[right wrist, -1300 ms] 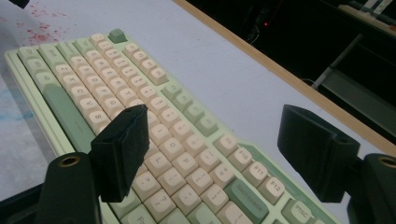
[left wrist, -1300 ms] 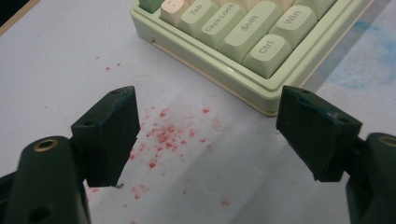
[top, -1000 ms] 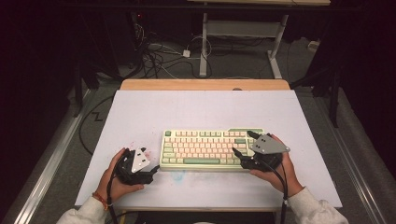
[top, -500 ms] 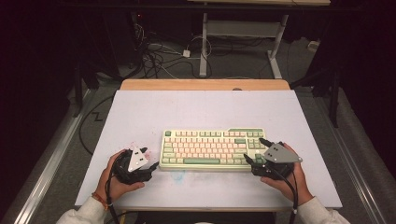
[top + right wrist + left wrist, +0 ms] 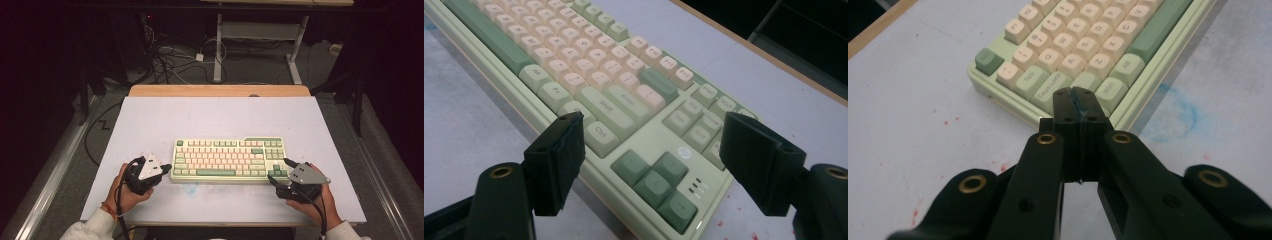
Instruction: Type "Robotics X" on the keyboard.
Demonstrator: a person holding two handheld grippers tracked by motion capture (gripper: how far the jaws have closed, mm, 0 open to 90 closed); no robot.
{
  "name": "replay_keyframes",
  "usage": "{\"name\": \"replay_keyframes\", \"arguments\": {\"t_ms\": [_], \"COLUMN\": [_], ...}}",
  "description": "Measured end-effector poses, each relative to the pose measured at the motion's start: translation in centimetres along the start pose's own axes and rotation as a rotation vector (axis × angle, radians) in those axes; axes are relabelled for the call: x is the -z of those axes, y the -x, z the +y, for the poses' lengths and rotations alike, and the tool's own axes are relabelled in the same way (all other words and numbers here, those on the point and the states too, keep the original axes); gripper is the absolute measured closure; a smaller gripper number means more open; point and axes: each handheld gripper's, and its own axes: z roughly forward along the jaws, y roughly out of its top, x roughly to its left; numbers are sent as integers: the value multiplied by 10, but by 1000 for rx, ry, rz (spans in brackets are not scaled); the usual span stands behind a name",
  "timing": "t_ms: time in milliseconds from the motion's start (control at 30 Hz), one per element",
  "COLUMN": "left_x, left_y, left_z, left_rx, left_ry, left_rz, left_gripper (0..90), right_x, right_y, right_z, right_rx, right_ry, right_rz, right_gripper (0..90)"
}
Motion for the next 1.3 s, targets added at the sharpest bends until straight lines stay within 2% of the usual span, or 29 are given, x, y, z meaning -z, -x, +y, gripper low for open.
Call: {"name": "replay_keyframes", "arguments": {"t_ms": [267, 567, 967, 1300], "left_x": [-15, -39, -62, -73], "left_y": [3, 9, 13, 15], "left_z": [27, 52, 64, 67], "left_rx": [-19, -63, -79, -87], "left_ry": [24, 10, -30, -58], "left_rz": [-77, -134, -178, -183], "left_gripper": [876, 876, 874, 873], "right_x": [-2, -4, -6, -7], "right_y": [0, -1, -2, -3], "right_z": [-1, -2, -2, -3], "right_rx": [2, 9, 17, 24], "right_ry": [-5, -14, -19, -23], "right_rz": [-1, 1, 9, 15], "right_gripper": [259, 259, 259, 259]}}
